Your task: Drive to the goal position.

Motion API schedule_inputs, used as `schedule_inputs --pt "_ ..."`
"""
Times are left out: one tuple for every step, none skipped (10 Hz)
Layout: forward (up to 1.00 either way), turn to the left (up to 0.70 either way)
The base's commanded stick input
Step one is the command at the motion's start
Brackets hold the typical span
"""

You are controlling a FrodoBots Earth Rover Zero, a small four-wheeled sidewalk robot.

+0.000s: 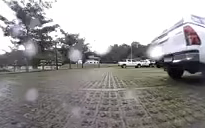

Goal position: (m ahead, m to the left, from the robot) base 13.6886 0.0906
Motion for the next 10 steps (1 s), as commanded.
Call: schedule_inputs --pt "0.85 0.00" --pt "0.85 0.00" --pt "0.85 0.00" --pt "0.85 0.00" --pt "0.85 0.00" --pt "0.85 0.00" --pt "0.85 0.00" --pt "0.85 0.00" --pt "0.85 0.00" --pt "0.85 0.00"
